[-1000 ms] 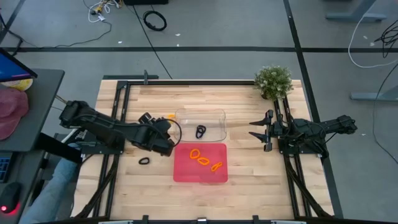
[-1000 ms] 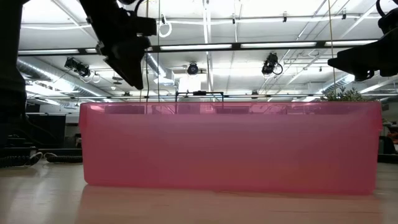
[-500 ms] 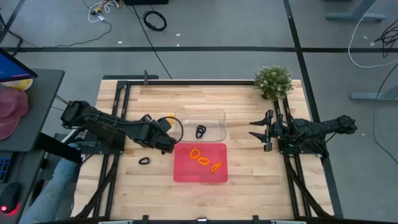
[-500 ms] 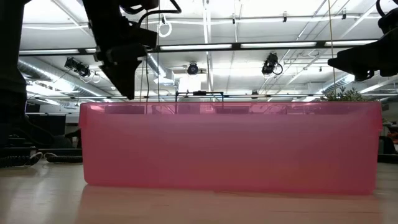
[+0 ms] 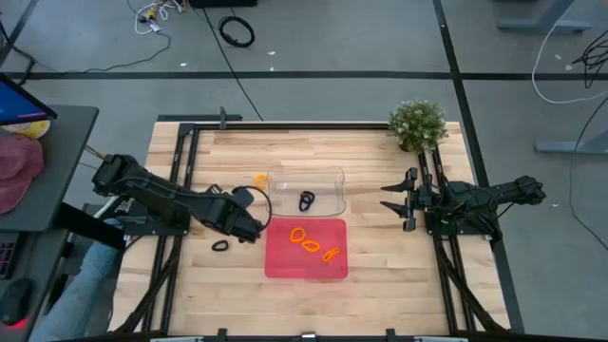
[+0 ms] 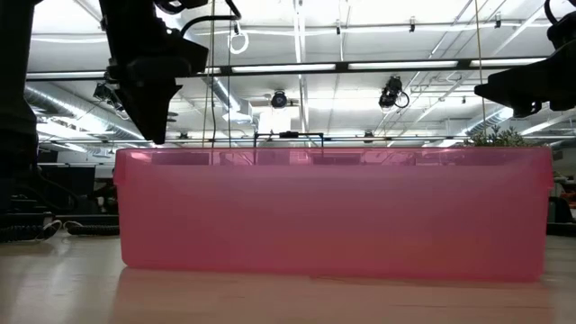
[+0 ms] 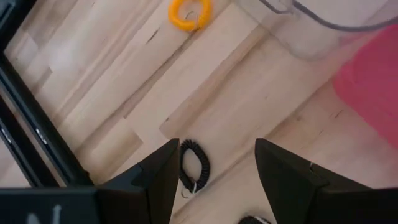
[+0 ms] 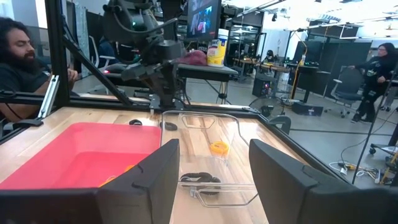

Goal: Sort spring keychains
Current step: Put the black spring keychain into the transparent bin

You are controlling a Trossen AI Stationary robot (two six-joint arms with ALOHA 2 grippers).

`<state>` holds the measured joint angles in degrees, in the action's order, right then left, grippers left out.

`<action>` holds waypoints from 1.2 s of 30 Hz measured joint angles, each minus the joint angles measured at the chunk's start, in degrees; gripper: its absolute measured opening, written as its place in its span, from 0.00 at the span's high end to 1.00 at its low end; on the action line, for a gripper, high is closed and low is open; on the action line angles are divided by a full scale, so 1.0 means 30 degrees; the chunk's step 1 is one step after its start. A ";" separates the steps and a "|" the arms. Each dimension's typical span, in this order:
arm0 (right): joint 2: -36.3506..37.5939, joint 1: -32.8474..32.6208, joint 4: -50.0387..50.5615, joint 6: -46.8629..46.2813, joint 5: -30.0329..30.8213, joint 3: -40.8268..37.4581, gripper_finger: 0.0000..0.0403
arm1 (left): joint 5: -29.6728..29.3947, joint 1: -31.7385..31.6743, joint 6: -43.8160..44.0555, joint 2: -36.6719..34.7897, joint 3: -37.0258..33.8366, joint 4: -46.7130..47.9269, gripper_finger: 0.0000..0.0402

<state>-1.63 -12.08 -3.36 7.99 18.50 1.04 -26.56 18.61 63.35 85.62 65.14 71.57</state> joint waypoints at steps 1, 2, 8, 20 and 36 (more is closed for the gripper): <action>0.0000 -0.0001 -0.0002 0.0000 0.0000 0.0000 0.51 | -0.0272 0.0000 0.0173 -0.0003 0.0000 0.0000 0.47; 0.0000 -0.0006 0.0000 0.0003 0.0000 0.0000 0.51 | -0.0714 0.0005 0.0199 -0.0007 0.0000 -0.0005 0.47; 0.0000 -0.0006 0.0000 0.0000 0.0007 0.0000 0.51 | -0.2088 -0.0007 0.0266 0.0419 0.0023 -0.0135 0.47; 0.0000 -0.0006 -0.0087 0.0004 0.0000 0.0000 0.51 | 0.1422 0.0375 -0.0172 0.1655 0.0007 -0.0446 0.47; 0.0000 -0.0004 -0.0125 0.0000 0.0000 0.0000 0.51 | 0.3475 0.3345 0.1170 0.4256 0.0022 -0.0554 0.47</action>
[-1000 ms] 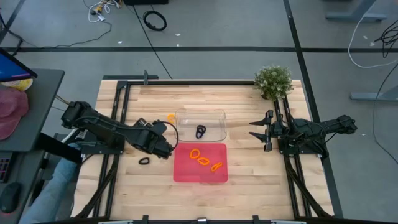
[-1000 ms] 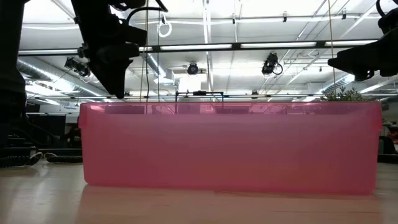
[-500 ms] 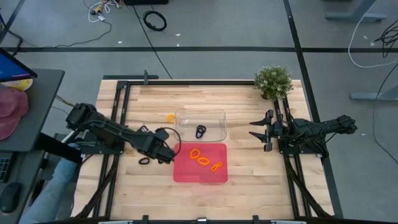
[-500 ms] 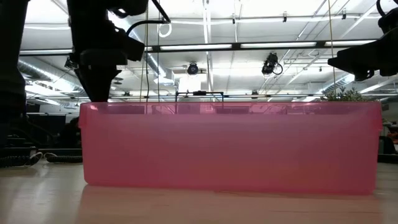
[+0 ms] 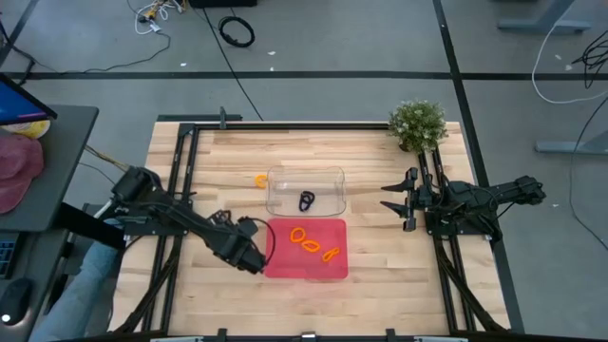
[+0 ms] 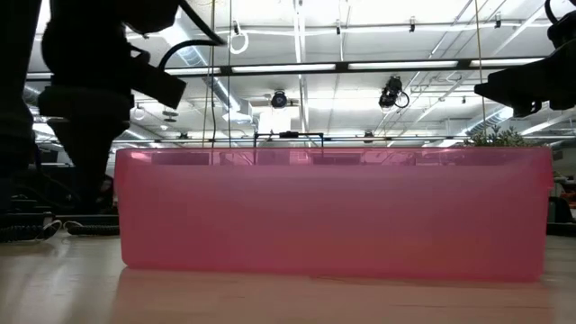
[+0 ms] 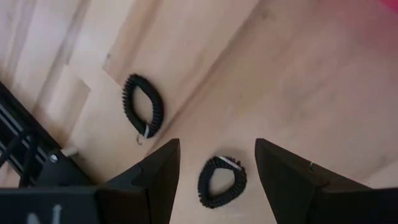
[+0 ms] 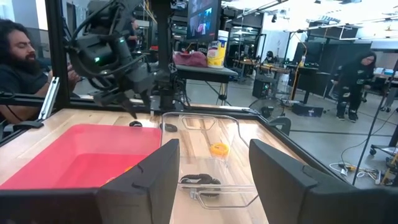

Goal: Sort spring keychains
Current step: Put the black spring keychain into the transparent bin

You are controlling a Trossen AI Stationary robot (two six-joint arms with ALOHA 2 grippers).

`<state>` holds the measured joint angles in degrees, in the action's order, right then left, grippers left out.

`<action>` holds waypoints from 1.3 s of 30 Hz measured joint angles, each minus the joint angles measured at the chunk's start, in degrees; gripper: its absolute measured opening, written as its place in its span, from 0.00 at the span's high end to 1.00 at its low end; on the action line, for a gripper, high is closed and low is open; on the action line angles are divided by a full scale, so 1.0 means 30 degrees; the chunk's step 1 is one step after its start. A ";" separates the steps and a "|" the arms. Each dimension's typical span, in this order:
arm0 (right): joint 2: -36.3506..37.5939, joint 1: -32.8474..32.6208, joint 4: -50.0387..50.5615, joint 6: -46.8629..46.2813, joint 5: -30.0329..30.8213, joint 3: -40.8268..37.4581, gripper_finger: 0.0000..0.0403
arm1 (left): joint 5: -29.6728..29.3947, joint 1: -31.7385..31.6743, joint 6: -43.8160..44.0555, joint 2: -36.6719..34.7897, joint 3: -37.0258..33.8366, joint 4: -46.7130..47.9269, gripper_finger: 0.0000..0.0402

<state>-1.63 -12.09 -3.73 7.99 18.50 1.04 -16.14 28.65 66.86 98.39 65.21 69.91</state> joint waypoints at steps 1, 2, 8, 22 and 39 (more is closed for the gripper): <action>0.0000 0.0005 -0.0009 0.0005 0.0000 0.0000 0.51 | 0.0097 0.0191 -0.0002 0.0085 0.0000 -0.0041 0.48; 0.0000 -0.0002 -0.0004 0.0007 0.0007 0.0000 0.51 | 0.0232 0.0388 0.0009 0.0153 0.0000 -0.0051 0.48; 0.0000 0.0005 -0.0013 0.0002 0.0000 0.0000 0.51 | 0.0560 0.1852 0.0746 0.0210 0.0000 -0.0167 0.48; 0.0000 -0.0002 -0.0013 0.0002 0.0005 0.0000 0.51 | 0.0174 0.3951 0.3730 0.0210 -0.0007 -0.0168 0.48; 0.0000 -0.0002 -0.0013 0.0002 0.0000 0.0000 0.51 | 0.1167 0.4625 0.5542 0.0195 -0.2817 -0.1628 0.48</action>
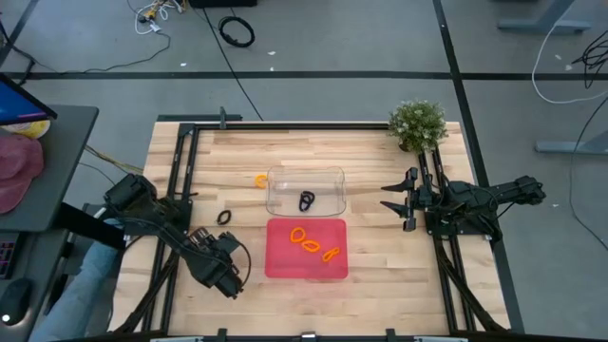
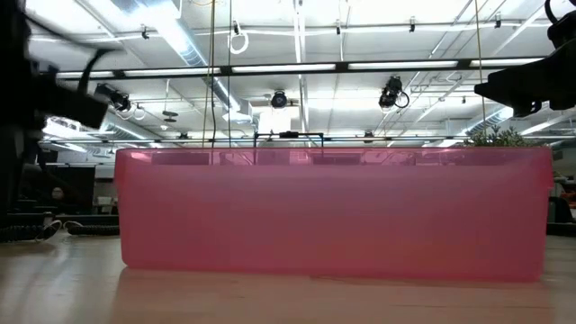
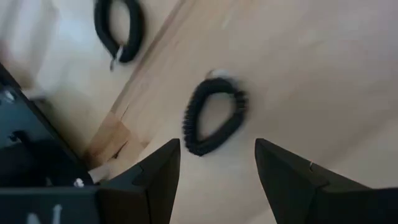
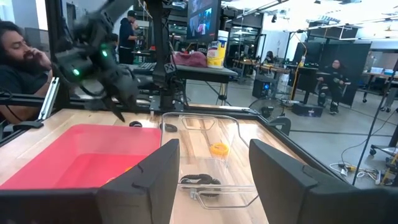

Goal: Sort spring keychains
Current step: Put the black spring keychain into the transparent bin

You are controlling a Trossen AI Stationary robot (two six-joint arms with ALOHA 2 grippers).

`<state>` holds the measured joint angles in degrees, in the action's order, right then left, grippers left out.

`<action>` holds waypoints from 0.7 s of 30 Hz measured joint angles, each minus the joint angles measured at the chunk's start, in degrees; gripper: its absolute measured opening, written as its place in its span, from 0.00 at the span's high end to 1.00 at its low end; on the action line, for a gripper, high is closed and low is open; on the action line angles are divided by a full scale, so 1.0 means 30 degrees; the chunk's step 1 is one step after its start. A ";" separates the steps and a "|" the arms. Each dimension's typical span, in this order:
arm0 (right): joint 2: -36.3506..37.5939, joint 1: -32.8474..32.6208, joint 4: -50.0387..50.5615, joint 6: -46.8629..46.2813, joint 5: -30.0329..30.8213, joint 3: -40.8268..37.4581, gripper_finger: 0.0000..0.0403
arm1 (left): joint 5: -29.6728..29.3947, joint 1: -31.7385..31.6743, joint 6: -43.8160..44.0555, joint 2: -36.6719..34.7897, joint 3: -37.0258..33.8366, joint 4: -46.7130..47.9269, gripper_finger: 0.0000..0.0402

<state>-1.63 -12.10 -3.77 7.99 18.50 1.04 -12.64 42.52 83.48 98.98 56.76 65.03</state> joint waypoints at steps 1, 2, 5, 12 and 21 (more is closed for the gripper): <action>0.0000 0.0000 0.0002 0.0006 0.0007 0.0000 0.51 | 0.0252 -0.0180 -0.0023 0.0000 -0.0736 -0.0673 0.48; -0.0004 0.0001 0.0000 -0.0002 0.0006 0.0000 0.51 | 0.0406 -0.0402 -0.0054 -0.0030 -0.1548 -0.1716 0.48; -0.0007 0.0005 0.0020 -0.0002 0.0000 0.0000 0.51 | 0.0908 -0.1339 -0.1045 -0.0669 -0.3655 -0.4726 0.48; -0.0015 0.0001 0.0066 0.0006 0.0000 0.0000 0.51 | 0.1782 -0.2010 -0.2784 -0.0990 -0.2394 -0.4782 0.81; -0.0029 0.0000 0.0036 0.0006 0.0002 0.0000 0.51 | -0.6100 0.0418 -0.8136 -0.1922 0.3894 -0.5497 0.98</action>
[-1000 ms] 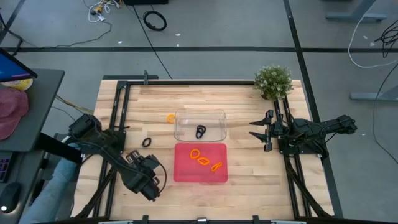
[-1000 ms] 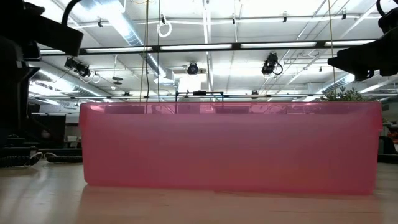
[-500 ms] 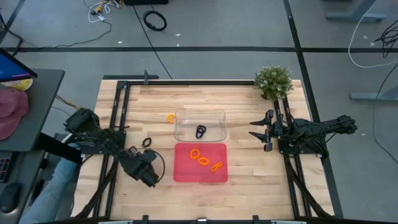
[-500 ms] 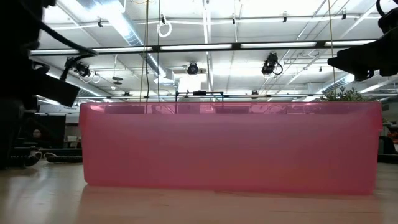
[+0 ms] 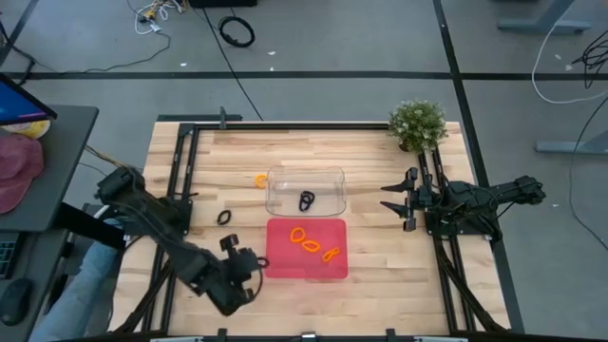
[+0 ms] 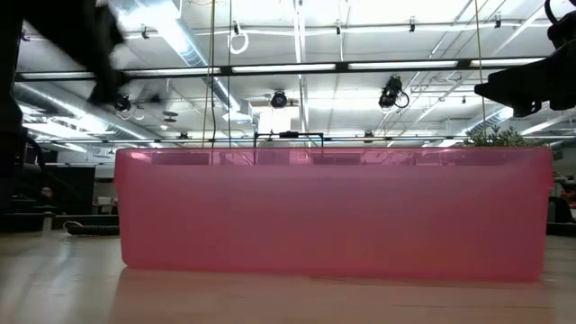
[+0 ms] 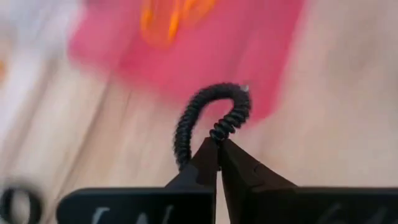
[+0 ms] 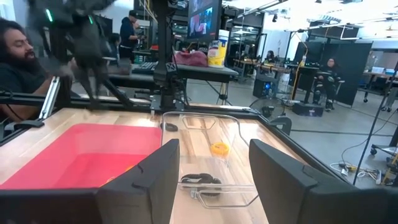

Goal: Sort spring keychains
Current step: Put the black spring keychain into the transparent bin

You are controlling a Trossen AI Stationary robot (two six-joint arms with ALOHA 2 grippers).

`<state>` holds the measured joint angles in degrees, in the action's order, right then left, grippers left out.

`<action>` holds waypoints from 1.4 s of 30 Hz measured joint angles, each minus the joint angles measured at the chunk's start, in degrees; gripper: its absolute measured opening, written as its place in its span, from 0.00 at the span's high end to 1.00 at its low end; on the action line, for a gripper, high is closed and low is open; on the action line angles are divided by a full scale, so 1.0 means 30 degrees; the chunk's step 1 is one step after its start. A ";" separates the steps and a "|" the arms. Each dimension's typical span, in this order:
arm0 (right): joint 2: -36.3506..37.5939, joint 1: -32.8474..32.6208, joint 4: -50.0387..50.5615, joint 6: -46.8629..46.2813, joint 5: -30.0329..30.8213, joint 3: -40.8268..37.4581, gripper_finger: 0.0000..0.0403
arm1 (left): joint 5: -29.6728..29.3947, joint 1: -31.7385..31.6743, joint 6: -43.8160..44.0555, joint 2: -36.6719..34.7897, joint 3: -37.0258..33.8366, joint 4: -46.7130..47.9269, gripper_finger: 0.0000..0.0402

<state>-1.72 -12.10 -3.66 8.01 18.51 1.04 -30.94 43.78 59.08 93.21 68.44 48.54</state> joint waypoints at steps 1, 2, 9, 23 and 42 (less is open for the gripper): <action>0.0000 0.0000 -0.0007 -0.0003 -0.0002 0.0000 0.51 | -0.0809 0.0228 -0.0383 -0.0122 0.0543 0.0010 0.99; 0.0000 0.0000 -0.0007 0.0000 -0.0002 0.0000 0.51 | -0.1498 0.0414 -0.0627 -0.0113 0.0984 0.0235 0.99; 0.0000 0.0000 -0.0012 -0.0001 0.0005 0.0000 0.51 | -0.4262 0.0860 -0.3827 -0.0055 0.1746 -0.0001 0.99; 0.0000 0.0000 -0.0036 0.0000 -0.0002 0.0000 0.51 | -0.4986 -0.1507 -1.0553 0.0760 0.1655 -0.3546 0.96; -0.0007 0.0000 -0.0029 -0.0002 0.0000 0.0000 0.51 | -0.0321 -0.4030 -1.0924 0.1470 0.1655 -0.3637 0.76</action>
<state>-1.74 -12.10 -3.75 8.00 18.51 1.04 -31.90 31.69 26.30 97.62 73.41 37.63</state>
